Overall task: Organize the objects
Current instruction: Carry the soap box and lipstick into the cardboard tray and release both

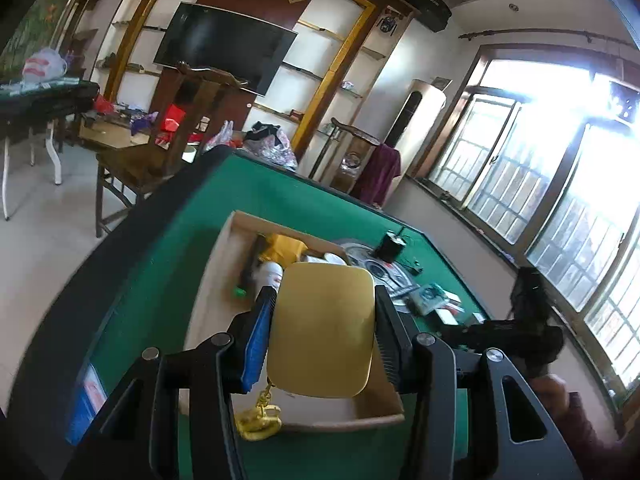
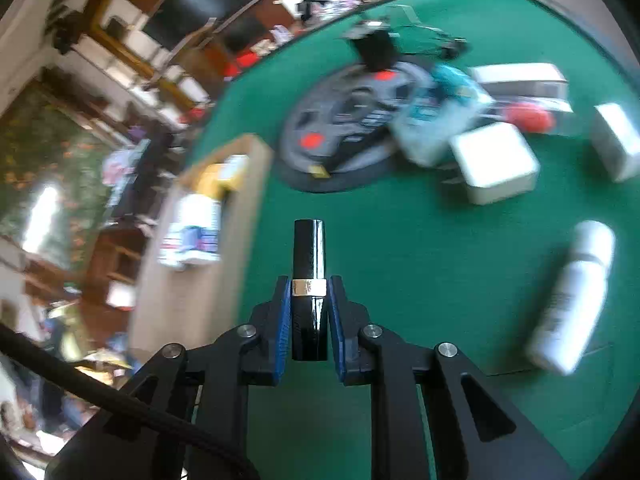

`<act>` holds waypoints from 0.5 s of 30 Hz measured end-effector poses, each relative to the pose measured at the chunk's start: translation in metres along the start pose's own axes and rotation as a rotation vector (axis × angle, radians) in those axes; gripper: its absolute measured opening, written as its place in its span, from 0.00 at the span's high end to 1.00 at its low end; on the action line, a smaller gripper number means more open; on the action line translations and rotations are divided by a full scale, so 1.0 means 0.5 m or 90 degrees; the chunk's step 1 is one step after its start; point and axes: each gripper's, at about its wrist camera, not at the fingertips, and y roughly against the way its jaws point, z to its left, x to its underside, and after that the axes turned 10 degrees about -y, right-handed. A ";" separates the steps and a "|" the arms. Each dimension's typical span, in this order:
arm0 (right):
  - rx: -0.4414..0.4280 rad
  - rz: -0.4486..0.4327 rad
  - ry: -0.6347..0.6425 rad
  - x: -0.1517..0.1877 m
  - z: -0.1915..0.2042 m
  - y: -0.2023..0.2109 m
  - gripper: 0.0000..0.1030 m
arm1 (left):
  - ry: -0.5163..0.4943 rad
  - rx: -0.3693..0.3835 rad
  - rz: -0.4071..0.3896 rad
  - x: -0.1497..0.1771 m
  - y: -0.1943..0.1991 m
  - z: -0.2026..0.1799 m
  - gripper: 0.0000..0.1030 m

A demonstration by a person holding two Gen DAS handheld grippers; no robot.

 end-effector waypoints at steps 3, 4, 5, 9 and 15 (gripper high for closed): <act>-0.038 0.024 0.016 0.002 0.055 -0.018 0.85 | 0.003 -0.016 0.016 -0.021 -0.028 0.017 0.59; -0.051 0.036 0.023 0.003 0.075 -0.029 0.85 | 0.007 -0.017 0.023 -0.029 -0.041 0.023 0.59; -0.059 0.044 0.028 0.003 0.088 -0.037 0.85 | 0.009 -0.017 0.030 -0.035 -0.054 0.029 0.59; -0.071 0.068 0.061 0.009 0.159 -0.093 0.85 | 0.008 -0.022 0.054 -0.067 -0.109 0.048 0.59; -0.098 0.106 0.068 0.011 0.223 -0.167 0.85 | 0.038 -0.052 0.118 -0.096 -0.223 0.085 0.59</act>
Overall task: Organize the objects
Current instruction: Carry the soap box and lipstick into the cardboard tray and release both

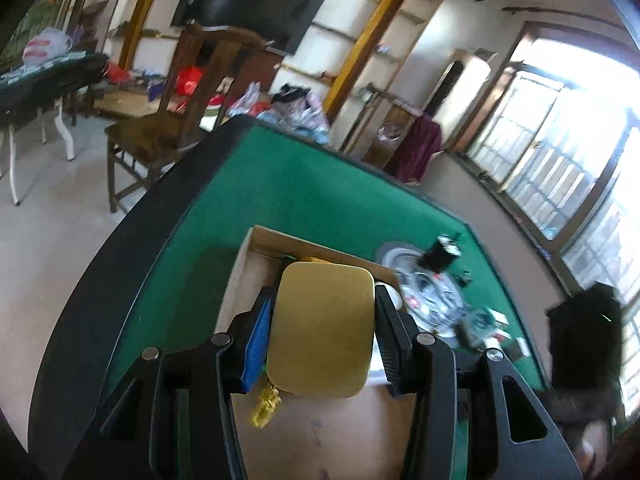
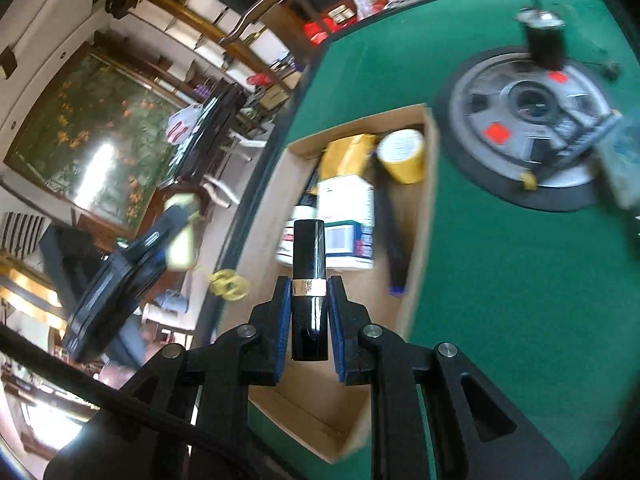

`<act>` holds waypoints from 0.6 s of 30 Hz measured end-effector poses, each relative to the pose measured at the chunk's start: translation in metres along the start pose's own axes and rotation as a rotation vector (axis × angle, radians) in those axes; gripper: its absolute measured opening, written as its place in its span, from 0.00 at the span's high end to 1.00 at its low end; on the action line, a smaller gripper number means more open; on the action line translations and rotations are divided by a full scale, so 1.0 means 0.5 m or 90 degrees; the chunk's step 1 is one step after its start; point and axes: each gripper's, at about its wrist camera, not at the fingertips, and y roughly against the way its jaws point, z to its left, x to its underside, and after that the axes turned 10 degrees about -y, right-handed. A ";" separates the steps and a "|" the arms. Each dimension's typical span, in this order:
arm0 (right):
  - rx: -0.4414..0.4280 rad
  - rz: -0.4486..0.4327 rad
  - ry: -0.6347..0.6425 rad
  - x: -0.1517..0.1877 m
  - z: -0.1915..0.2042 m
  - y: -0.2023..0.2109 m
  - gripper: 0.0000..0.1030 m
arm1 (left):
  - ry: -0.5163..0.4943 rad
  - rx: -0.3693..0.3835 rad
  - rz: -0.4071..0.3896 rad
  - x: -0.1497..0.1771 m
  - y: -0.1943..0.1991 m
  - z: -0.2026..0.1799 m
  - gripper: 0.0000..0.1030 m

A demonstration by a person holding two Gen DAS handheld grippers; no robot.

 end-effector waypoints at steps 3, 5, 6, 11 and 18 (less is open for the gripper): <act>-0.010 0.015 0.005 0.003 0.018 -0.038 0.85 | 0.023 -0.024 0.032 -0.011 -0.054 0.017 0.59; -0.004 0.025 0.009 0.007 0.024 -0.063 0.85 | 0.038 -0.027 0.051 -0.014 -0.080 0.026 0.59; 0.002 0.028 0.012 0.009 0.026 -0.075 0.85 | 0.047 -0.028 0.063 -0.014 -0.097 0.033 0.59; 0.019 0.053 0.008 0.013 0.019 -0.124 0.85 | 0.071 -0.033 0.087 -0.011 -0.137 0.046 0.59; 0.043 0.061 0.003 0.002 0.004 -0.157 0.85 | 0.093 -0.048 0.096 -0.003 -0.160 0.058 0.58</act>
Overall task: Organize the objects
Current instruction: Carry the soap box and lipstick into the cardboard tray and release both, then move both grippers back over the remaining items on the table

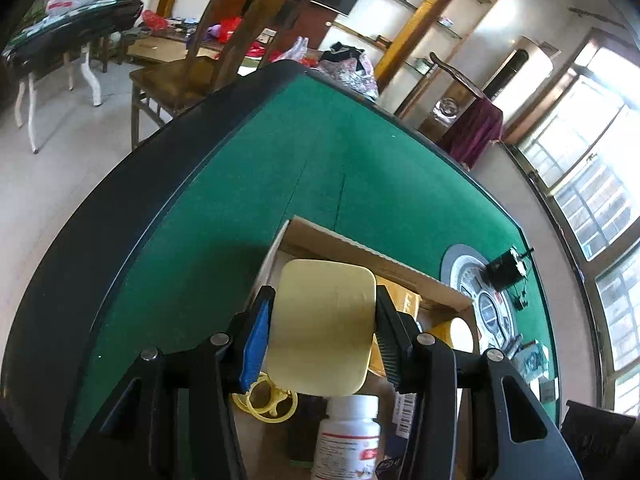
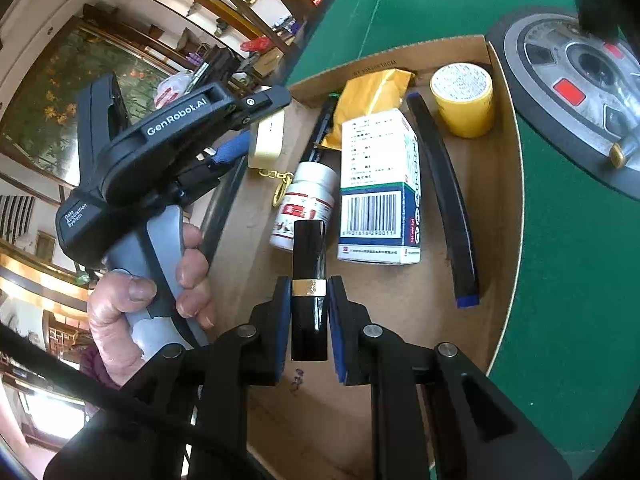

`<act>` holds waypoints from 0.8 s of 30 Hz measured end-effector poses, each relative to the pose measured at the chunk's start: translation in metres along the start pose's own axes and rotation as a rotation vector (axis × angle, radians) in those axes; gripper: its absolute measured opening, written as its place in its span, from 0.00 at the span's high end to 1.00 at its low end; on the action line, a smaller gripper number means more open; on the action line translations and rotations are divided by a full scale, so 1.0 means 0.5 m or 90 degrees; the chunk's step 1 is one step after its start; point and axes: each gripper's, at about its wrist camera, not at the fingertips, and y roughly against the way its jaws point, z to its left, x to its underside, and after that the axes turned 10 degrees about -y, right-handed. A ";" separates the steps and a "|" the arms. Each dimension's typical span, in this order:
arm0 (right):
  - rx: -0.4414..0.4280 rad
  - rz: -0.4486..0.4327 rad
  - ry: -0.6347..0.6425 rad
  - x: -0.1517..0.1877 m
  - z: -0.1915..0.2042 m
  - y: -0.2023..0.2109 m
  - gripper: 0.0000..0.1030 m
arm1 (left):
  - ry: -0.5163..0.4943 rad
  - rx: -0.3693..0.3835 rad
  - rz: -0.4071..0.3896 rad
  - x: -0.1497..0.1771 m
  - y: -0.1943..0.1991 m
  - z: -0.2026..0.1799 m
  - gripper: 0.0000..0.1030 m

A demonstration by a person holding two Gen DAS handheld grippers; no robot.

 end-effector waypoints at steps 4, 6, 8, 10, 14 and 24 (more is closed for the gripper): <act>0.021 -0.001 0.005 -0.006 0.001 -0.017 0.85 | -0.003 0.004 0.004 0.000 0.000 0.000 0.57; 0.035 -0.003 0.012 -0.007 0.004 -0.023 0.85 | -0.004 0.006 0.003 -0.003 0.005 -0.001 0.57; 0.052 -0.009 0.026 -0.007 0.007 -0.026 0.83 | -0.003 0.008 -0.002 -0.011 0.014 0.000 0.56; 0.077 -0.021 0.044 -0.008 0.015 -0.027 0.82 | 0.001 0.017 -0.010 -0.014 0.033 -0.003 0.53; 0.114 -0.043 0.075 0.000 0.035 -0.016 0.74 | 0.007 0.024 -0.033 -0.016 0.078 -0.007 0.48; 0.130 -0.133 0.139 0.039 0.037 0.133 0.50 | 0.032 0.078 -0.054 0.038 0.185 -0.045 0.43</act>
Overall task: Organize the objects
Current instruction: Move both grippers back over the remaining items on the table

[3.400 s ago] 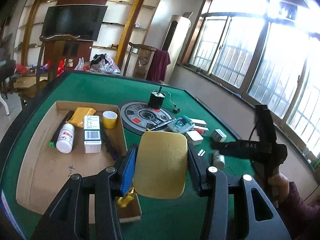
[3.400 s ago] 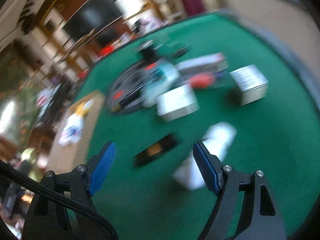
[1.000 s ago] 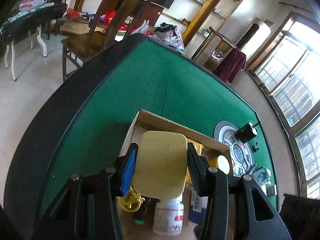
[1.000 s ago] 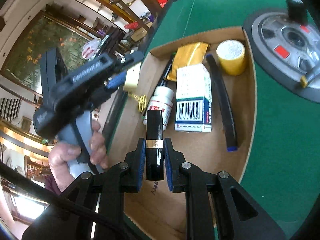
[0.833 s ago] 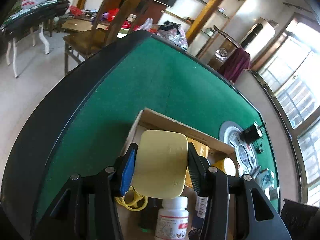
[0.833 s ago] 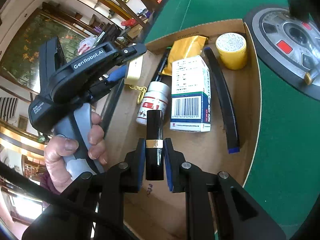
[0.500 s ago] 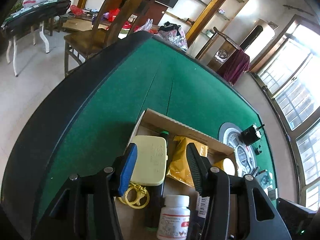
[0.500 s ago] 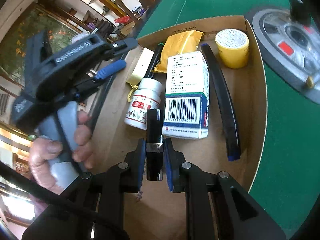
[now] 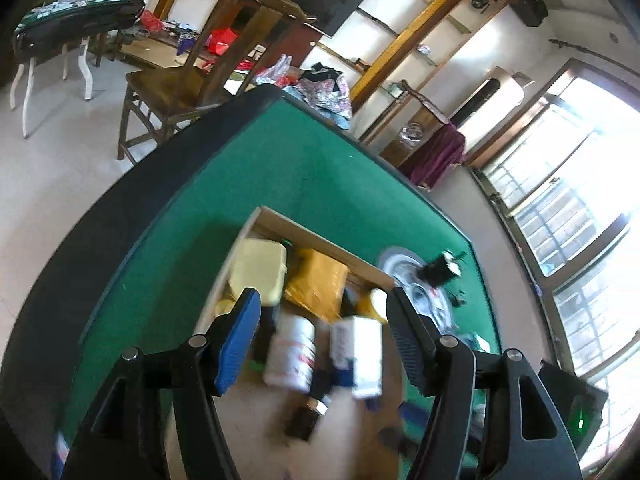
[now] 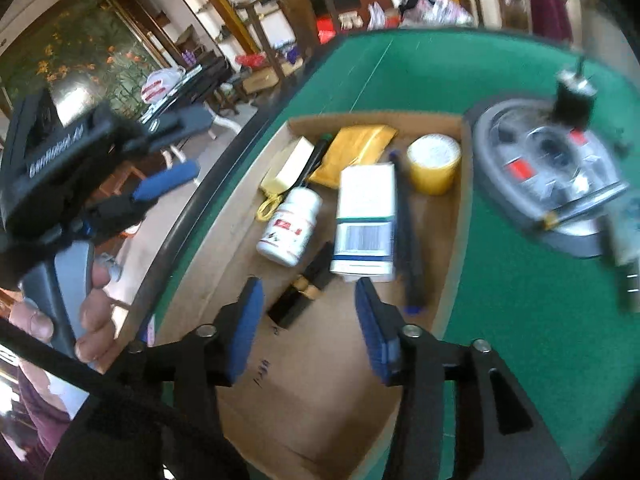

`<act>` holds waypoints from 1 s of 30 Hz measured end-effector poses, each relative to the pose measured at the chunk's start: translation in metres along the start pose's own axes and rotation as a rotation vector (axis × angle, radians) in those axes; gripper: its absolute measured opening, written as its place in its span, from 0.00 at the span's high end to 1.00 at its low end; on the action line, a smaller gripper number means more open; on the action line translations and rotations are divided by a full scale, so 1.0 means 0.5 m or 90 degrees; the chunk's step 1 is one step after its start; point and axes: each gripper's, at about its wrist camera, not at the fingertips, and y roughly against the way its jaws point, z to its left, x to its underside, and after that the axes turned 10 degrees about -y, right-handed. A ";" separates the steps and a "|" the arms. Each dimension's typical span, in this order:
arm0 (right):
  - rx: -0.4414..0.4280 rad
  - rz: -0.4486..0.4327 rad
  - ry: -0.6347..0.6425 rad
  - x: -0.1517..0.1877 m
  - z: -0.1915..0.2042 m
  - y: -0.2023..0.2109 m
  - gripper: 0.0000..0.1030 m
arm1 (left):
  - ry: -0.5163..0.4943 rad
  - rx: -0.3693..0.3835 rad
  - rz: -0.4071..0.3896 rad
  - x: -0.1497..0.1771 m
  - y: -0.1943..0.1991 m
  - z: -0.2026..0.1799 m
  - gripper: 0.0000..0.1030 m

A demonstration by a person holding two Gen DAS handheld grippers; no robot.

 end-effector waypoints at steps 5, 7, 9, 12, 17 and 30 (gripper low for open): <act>0.113 -0.069 0.034 0.012 -0.077 0.105 0.44 | -0.056 0.023 -0.032 0.027 0.058 -0.078 0.43; 0.172 -0.094 0.032 0.022 -0.133 0.162 0.44 | -0.098 0.019 -0.057 0.043 0.083 -0.122 0.43; 0.208 -0.134 0.004 0.020 -0.193 0.235 0.44 | -0.132 0.023 -0.069 0.061 0.097 -0.163 0.37; 0.180 -0.216 -0.054 0.037 -0.263 0.352 0.31 | -0.174 0.049 -0.072 0.099 0.102 -0.220 0.37; 0.193 -0.227 -0.252 0.047 -0.422 0.410 0.03 | -0.212 0.089 -0.034 0.179 0.061 -0.287 0.37; 0.212 -0.097 -0.233 0.092 -0.474 0.257 0.05 | -0.269 0.085 0.041 0.215 0.004 -0.395 0.37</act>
